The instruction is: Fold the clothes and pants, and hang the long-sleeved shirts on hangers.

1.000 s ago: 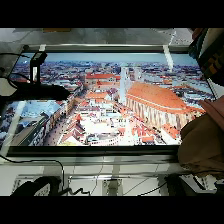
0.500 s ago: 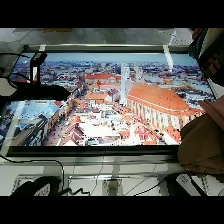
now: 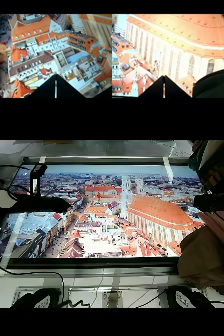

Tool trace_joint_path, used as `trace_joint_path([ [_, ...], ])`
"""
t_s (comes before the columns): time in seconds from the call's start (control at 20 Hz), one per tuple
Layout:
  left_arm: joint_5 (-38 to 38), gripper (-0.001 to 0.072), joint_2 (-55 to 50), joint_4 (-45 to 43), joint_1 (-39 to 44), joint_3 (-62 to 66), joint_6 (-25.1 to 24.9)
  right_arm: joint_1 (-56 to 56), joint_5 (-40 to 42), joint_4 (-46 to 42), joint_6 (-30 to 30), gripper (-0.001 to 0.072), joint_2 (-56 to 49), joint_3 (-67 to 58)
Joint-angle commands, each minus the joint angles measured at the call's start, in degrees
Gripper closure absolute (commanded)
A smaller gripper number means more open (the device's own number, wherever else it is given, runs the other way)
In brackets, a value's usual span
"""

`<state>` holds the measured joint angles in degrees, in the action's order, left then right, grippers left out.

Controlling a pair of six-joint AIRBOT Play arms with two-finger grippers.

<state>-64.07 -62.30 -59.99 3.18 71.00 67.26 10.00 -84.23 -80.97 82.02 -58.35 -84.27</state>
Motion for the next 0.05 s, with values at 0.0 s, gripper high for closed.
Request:
trace_joint_path([
  [0.0,0.00,0.0701,0.04,-0.02,-0.07,0.07,0.00,-3.56,-0.09,-5.60,-0.07,0.0695,-0.04,0.00],
])
